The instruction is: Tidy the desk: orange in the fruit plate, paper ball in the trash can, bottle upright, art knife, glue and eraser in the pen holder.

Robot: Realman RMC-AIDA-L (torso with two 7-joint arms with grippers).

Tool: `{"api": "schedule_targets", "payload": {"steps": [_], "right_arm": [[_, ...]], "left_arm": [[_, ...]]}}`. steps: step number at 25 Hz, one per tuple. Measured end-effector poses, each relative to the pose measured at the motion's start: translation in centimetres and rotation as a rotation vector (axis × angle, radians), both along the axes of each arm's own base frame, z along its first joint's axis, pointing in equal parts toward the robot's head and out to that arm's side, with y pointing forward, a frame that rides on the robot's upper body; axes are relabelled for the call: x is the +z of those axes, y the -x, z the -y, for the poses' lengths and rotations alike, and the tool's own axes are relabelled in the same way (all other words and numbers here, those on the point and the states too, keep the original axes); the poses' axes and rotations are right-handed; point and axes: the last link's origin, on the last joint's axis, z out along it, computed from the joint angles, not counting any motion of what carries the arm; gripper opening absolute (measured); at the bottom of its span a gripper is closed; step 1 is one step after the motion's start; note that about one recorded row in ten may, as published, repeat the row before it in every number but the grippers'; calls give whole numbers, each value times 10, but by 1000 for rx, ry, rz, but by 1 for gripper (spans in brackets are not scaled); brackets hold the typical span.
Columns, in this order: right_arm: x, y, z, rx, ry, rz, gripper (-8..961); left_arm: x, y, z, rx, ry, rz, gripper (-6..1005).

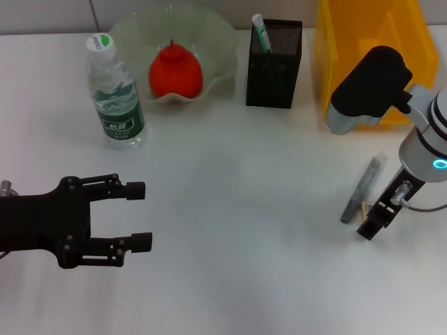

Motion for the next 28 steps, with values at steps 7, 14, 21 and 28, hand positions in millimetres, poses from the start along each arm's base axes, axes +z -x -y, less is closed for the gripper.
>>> {"api": "schedule_targets", "payload": {"steps": [7,14,21,28], "right_arm": [[-2,-1,-2,8,-8,-1,753],[-7,-4,-2,-7,16,22,658],[-3,2,-4,15,-4,10,533],[16,29,-2,83,-33,-23,480]], "left_arm": [[1,1,0,8,-5,4,816],[2,0,-1,15,-6,6,816],[2,-1,-3,13,-9,4,816],[1,0,-3,21,-14,1,816]]}}
